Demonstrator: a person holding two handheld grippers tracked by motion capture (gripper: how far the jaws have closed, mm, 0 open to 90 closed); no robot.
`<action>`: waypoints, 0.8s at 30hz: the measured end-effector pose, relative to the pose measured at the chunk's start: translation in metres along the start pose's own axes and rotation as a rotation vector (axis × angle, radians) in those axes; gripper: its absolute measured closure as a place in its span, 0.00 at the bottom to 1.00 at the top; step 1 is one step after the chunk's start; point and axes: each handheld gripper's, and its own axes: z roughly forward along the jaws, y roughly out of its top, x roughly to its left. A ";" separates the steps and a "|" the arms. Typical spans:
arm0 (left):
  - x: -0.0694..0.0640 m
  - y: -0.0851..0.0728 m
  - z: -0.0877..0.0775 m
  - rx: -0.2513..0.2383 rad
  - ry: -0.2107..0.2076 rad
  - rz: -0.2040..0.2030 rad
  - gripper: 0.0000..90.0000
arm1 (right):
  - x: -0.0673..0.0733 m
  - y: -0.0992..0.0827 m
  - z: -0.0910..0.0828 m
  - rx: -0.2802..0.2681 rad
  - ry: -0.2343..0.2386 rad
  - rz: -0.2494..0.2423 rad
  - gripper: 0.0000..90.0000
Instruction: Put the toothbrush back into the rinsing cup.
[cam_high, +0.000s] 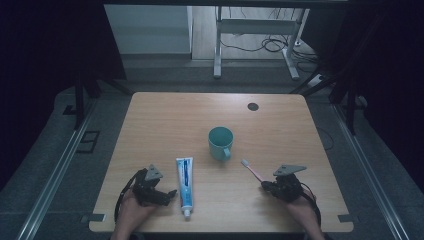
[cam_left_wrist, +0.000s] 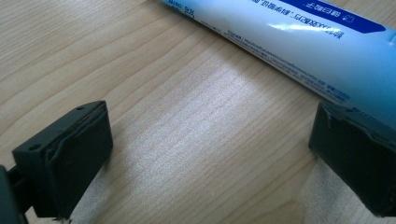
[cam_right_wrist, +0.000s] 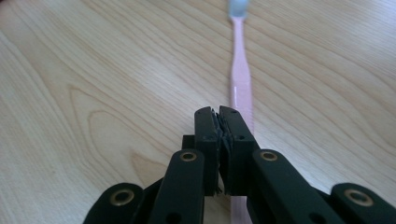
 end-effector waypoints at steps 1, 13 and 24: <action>0.000 0.000 0.000 0.000 0.000 0.000 0.00 | -0.002 -0.001 -0.001 0.001 -0.003 0.004 0.95; 0.000 0.000 0.000 0.001 0.000 0.000 0.00 | -0.022 -0.007 -0.011 0.003 -0.033 0.044 0.95; 0.000 0.000 0.000 0.000 0.001 0.000 0.00 | -0.024 0.006 -0.023 0.036 -0.039 0.002 0.78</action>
